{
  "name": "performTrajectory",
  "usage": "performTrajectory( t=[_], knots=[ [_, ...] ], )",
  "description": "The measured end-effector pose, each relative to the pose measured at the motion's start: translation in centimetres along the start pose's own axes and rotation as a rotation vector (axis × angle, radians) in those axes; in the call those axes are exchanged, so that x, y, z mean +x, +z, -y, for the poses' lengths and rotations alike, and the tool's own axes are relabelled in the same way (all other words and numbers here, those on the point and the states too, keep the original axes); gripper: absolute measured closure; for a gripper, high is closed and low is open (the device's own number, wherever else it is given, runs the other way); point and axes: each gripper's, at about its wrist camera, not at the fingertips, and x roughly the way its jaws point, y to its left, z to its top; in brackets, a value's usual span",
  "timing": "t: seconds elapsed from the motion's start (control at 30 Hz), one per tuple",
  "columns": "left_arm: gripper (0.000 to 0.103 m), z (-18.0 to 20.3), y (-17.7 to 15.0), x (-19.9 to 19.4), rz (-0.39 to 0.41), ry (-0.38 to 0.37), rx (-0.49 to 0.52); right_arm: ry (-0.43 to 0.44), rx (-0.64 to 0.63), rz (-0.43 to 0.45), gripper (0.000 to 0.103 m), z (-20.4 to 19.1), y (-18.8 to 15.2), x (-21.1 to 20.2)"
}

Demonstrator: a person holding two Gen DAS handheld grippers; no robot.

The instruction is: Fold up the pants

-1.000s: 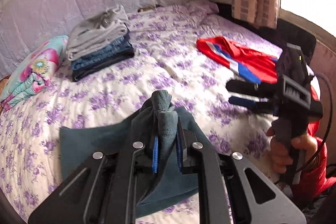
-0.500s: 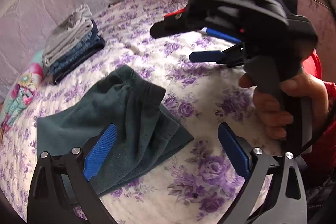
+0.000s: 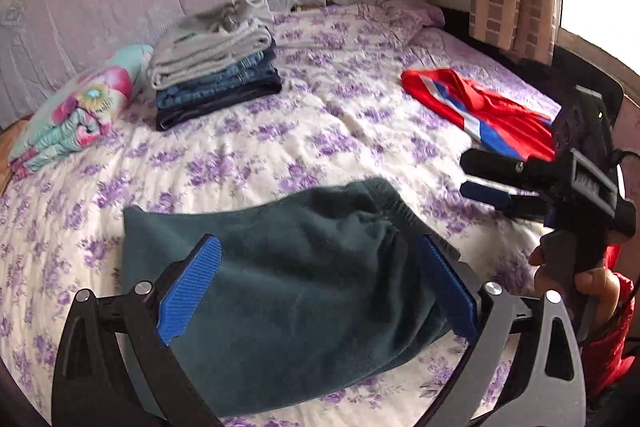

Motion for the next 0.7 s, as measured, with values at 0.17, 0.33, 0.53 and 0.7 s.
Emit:
performTrajectory(
  t=[0.17,0.33,0.53,0.7],
  knots=[
    [0.004,2.2,-3.2,3.4,-0.073,0.014,0.099,-0.034,-0.028,-0.017,0.003,-0.2,-0.2,0.2],
    [0.004,-0.6,-2.8,0.0,0.005,0.001,-0.002,-0.072,-0.051,-0.033,0.003,-0.4,-0.3,0.4],
    [0.004,-4.2,-4.1,-2.3,0.042,0.126,-0.009,-0.214,-0.140,-0.134,0.003,-2.5,0.0,2.9],
    [0.004,-6.6,-6.2,-0.9,-0.017,0.139,-0.074,-0.283,-0.258,-0.196,0.003,-5.0,0.1,6.1]
  ],
)
